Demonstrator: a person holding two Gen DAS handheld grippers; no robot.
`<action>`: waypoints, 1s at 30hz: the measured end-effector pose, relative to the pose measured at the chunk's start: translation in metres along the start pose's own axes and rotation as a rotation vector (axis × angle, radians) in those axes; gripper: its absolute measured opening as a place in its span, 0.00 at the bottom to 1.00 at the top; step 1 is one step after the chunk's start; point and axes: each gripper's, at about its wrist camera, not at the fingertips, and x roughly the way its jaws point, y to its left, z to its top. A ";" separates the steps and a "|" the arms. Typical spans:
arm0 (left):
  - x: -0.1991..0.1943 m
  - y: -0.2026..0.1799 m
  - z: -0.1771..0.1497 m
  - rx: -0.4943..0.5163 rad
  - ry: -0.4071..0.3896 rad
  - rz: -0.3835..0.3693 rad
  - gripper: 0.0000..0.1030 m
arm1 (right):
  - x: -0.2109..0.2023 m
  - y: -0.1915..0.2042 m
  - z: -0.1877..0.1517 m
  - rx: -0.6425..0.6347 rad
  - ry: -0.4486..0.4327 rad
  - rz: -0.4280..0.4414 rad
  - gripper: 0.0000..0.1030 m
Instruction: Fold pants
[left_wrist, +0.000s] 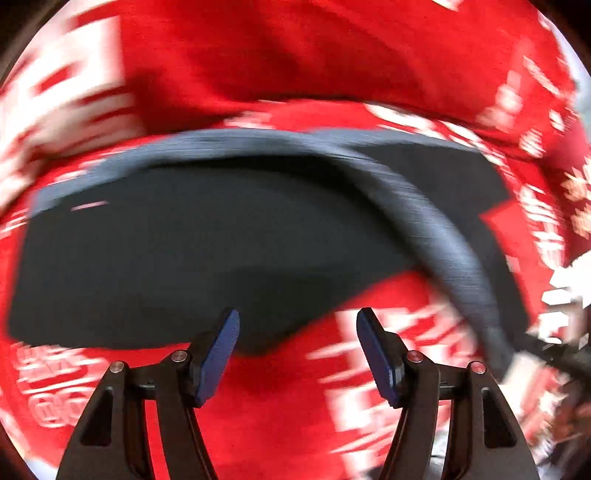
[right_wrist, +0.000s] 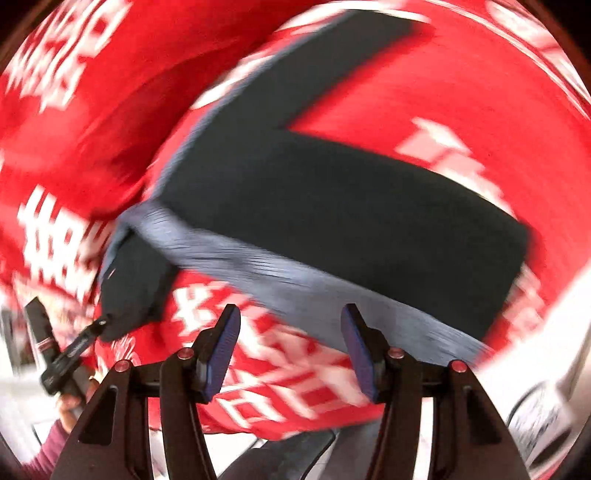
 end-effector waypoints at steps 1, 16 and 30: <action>0.008 -0.022 0.004 0.015 0.014 -0.035 0.65 | -0.007 -0.020 -0.005 0.035 -0.014 -0.018 0.59; 0.087 -0.111 0.029 0.034 0.182 -0.118 0.63 | 0.038 -0.118 -0.033 0.258 0.067 0.274 0.17; 0.056 -0.145 0.175 -0.057 -0.068 -0.074 0.66 | -0.038 -0.030 0.204 -0.062 -0.057 0.430 0.15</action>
